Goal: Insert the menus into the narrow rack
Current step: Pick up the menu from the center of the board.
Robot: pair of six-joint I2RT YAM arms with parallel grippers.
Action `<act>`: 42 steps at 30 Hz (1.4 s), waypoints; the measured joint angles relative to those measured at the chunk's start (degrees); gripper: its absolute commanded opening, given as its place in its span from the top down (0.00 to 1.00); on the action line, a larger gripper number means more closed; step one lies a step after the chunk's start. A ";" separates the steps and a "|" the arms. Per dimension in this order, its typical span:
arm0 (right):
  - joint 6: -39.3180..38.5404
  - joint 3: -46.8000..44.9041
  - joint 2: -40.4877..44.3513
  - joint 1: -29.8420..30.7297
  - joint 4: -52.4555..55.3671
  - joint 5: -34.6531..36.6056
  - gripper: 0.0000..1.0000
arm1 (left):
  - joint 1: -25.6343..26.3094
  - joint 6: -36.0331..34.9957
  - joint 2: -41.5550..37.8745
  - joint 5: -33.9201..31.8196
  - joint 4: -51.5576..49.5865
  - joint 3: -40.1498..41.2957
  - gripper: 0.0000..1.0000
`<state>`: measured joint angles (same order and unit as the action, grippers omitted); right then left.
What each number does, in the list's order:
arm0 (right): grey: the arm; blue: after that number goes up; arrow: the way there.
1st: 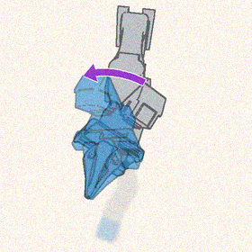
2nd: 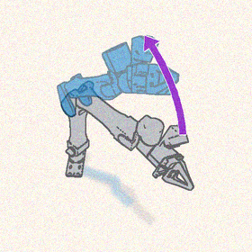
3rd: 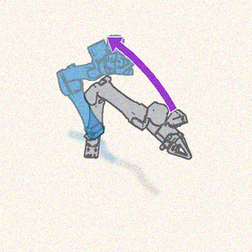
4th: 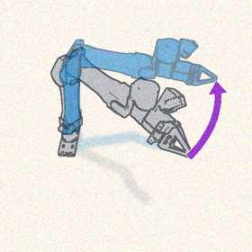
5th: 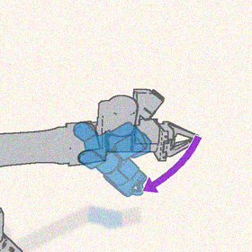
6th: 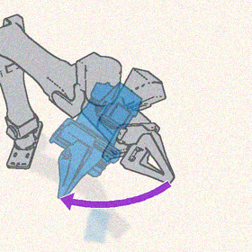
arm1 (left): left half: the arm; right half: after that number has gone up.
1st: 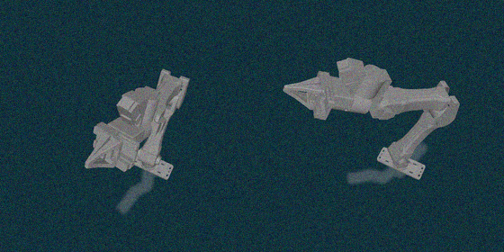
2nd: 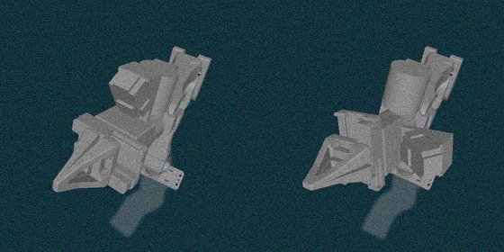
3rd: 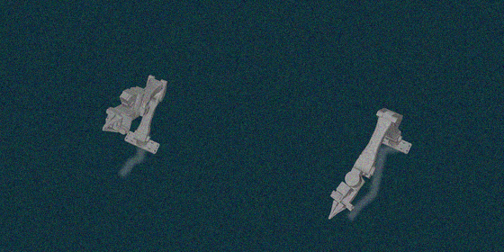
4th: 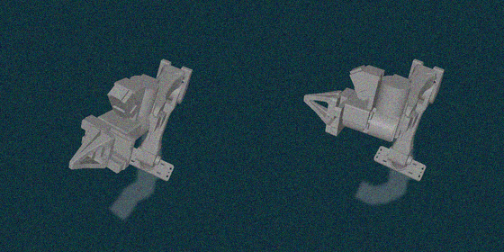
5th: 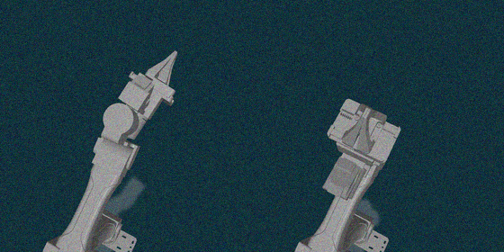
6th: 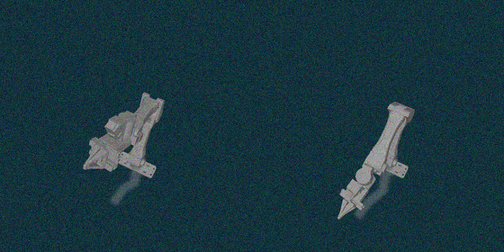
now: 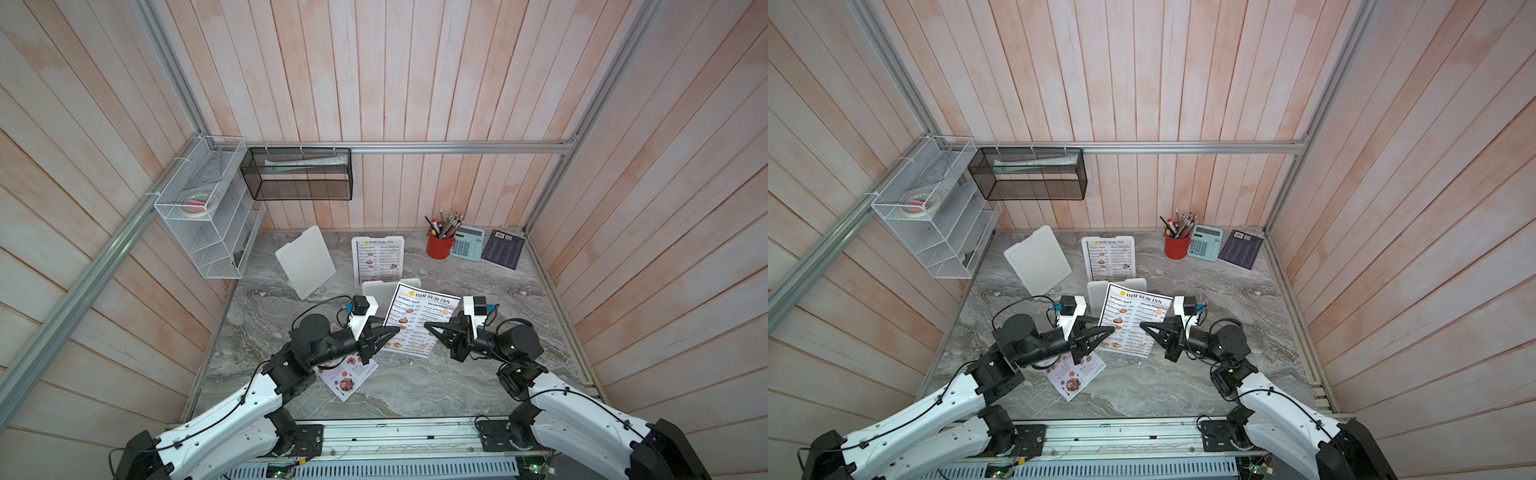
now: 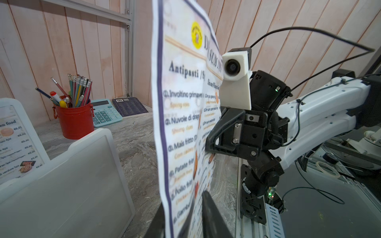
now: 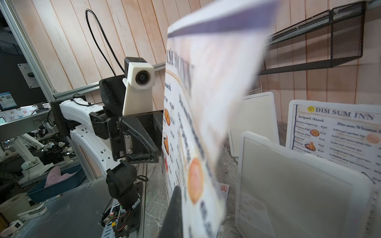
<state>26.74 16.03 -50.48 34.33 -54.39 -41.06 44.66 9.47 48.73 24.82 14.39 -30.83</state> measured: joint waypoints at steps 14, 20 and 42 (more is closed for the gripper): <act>-1.36 2.97 0.52 -0.39 -1.16 2.49 1.00 | 0.02 -0.02 -2.14 -1.73 2.38 2.51 0.76; -1.38 3.80 -1.68 -0.96 -3.80 2.64 1.00 | 0.00 0.13 -2.14 -3.21 3.28 3.17 0.84; 5.46 5.60 -11.13 -11.54 -16.55 -4.11 0.88 | -0.26 -2.43 0.35 -7.21 1.42 0.70 1.00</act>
<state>32.21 21.63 -61.60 22.79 -70.94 -45.17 44.40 7.05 49.08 17.61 15.81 -30.13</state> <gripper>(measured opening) 0.117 0.047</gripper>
